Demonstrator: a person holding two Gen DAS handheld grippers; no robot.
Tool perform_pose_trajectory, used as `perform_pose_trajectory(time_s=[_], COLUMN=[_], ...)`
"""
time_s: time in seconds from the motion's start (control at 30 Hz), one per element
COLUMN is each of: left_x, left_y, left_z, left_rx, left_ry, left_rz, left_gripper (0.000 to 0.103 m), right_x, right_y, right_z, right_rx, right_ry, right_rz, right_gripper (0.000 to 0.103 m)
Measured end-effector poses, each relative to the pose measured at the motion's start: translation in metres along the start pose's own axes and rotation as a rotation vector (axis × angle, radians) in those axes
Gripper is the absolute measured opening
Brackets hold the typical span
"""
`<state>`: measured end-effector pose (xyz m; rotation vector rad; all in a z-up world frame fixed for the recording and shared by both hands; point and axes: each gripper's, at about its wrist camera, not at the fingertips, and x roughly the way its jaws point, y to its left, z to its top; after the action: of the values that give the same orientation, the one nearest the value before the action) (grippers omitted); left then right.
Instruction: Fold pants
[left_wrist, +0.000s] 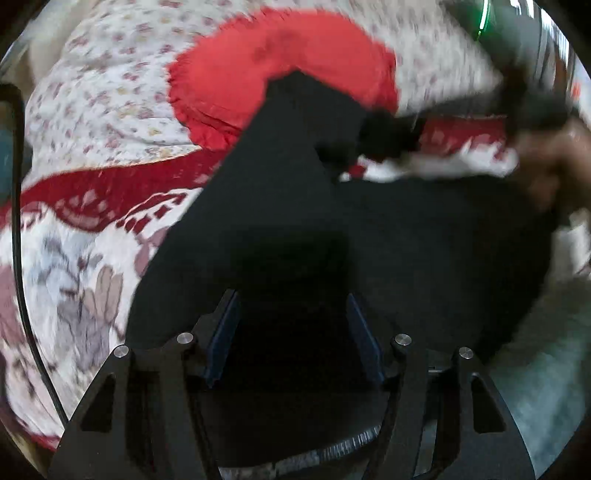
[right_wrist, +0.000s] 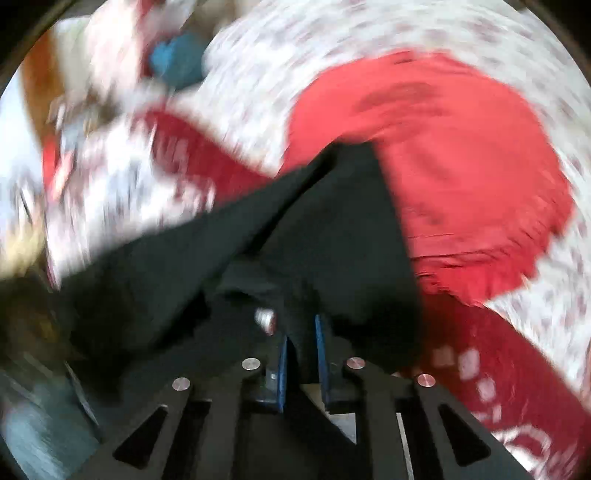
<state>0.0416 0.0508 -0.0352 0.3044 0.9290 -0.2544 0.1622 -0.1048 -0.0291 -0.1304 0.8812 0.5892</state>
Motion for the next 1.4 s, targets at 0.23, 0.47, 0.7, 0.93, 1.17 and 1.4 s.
perform_pose_trajectory(time_s=[0.23,0.47,0.7,0.93,1.17,1.4], left_x=[0.003,-0.021,0.017,0.0,0.024,0.05], left_y=[0.041,0.185,0.243,0.183,0.129,0.119], left_z=[0.01,0.049,0.031,-0.003,-0.02,-0.052], left_rx=[-0.195,-0.523,-0.789,-0.741,-0.586,-0.503], left_ry=[0.006,-0.153,-0.08,-0.14,-0.156,-0.251], left_rz=[-0.029,0.046,0.097,-0.05,0.139,0.18], left_gripper=[0.017,0.017,0.023,0.023,0.036,0.042], right_x=[-0.089,-0.178,-0.144,-0.113,-0.109,-0.037], right_y=[-0.057,-0.099,-0.15,-0.202,-0.116,-0.093], right_z=[0.002,-0.025,-0.073,-0.149,-0.078,-0.081], right_rx=[0.335,0.587,0.78,1.002,0.485,0.188], right_ry=[-0.23,-0.415,-0.312,-0.115,-0.133,0.017], right_rz=[0.15,0.372,0.252,-0.149,-0.097,-0.177], right_gripper=[0.007,0.006,0.005,0.005,0.005,0.006])
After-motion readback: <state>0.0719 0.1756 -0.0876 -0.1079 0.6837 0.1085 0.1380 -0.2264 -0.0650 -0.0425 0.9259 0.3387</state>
